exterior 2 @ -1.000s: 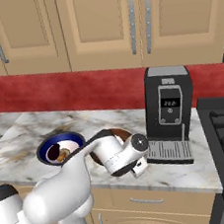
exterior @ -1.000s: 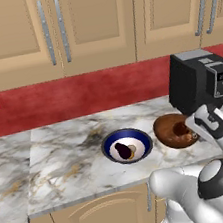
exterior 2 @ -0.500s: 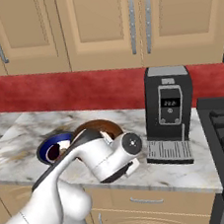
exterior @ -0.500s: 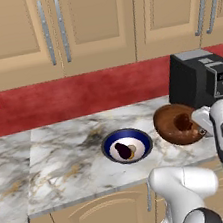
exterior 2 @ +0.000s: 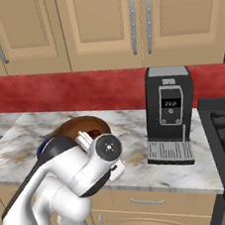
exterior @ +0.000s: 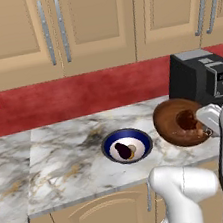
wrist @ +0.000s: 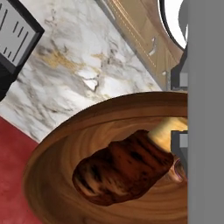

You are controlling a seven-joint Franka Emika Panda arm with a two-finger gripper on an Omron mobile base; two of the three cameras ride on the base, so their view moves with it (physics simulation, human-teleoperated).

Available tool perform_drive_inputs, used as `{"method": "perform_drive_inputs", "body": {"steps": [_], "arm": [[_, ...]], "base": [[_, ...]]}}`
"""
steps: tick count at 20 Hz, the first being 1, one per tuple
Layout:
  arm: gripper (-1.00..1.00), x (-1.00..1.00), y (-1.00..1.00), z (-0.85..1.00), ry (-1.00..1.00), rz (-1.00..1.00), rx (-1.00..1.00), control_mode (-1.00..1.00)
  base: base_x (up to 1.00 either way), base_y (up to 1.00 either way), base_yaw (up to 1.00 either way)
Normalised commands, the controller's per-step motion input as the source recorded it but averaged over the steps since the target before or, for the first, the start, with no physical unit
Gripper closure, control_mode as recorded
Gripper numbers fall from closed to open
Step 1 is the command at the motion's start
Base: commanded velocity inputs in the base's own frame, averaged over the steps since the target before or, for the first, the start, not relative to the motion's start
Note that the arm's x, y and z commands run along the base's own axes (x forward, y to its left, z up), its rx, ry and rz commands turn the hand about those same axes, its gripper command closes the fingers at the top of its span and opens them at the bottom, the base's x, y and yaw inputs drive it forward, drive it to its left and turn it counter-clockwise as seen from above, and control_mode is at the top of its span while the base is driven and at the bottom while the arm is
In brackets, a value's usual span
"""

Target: Place the bowl containing the steak and kebab skewer in the microwave. Close the microwave door and press the start button to microwave the meal.

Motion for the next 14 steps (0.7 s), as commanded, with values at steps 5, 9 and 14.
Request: {"method": "perform_drive_inputs", "body": {"steps": [5,9,14], "arm": [[1.00,-0.07,0.00,0.47,0.01,0.02,0.00,-1.00],[1.00,0.09,0.00,0.21,0.10,0.00,0.00,-1.00],[1.00,-0.24,0.00,0.01,0.04,0.00,0.00,-1.00]], "base": [[0.00,0.00,0.00],[0.00,0.00,0.00],[0.00,0.00,0.00]]}}
